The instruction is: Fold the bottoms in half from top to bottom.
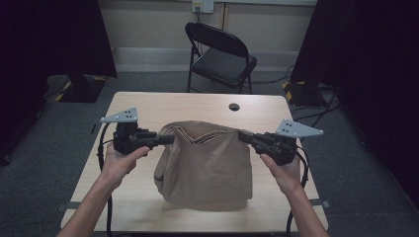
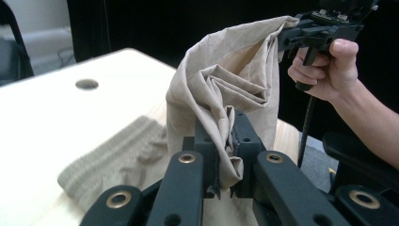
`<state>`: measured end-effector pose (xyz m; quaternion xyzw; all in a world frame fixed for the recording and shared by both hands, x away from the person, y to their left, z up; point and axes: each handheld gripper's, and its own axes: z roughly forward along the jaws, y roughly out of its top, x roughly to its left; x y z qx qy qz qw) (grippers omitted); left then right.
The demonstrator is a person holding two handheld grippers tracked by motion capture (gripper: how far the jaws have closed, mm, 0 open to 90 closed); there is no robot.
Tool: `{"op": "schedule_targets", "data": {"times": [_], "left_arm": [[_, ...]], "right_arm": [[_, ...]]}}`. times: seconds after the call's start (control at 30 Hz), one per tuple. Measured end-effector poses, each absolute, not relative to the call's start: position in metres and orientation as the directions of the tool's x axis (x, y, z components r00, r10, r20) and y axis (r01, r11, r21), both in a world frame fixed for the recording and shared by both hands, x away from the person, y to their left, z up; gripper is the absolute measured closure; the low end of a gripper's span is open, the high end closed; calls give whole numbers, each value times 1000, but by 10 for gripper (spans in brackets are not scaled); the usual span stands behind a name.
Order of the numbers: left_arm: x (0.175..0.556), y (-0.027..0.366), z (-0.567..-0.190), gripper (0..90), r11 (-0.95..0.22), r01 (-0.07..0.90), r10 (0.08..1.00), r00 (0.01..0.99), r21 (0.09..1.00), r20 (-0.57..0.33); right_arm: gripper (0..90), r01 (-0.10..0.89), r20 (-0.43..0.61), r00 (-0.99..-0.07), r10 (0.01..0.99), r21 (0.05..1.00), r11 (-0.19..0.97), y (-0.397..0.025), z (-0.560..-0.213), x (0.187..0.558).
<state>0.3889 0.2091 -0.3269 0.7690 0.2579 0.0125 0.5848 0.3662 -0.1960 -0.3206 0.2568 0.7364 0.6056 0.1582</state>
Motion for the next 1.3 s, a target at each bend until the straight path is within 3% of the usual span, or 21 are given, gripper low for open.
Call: {"op": "schedule_targets", "data": {"times": [0.5,0.8,0.9,0.97,1.07,1.2,1.3], "left_arm": [[415,205,-386,845,-265,510,424,824,819,-376],[442,207,-406,827,-221,544,449,793,809,-411],[451,211,-412,750,-190,561,498,762,806,-413],[456,214,-415,705,-157,564,522,744,811,-417],[458,218,-412,520,-98,569,547,717,817,-433],[457,226,-402,482,-68,541,584,703,838,-406],[454,224,-400,515,-99,534,574,720,840,-390]], "right_arm": [[878,310,121,-790,600,924,222,-192,-378,389],[874,349,132,-774,619,905,244,-187,-393,412],[845,375,138,-753,643,893,247,-187,-403,426],[778,403,161,-730,664,887,227,-189,-411,436],[691,440,179,-686,705,874,207,-192,-419,446],[664,457,183,-653,735,869,189,-196,-424,450],[608,457,175,-653,737,867,198,-194,-424,448]]}}
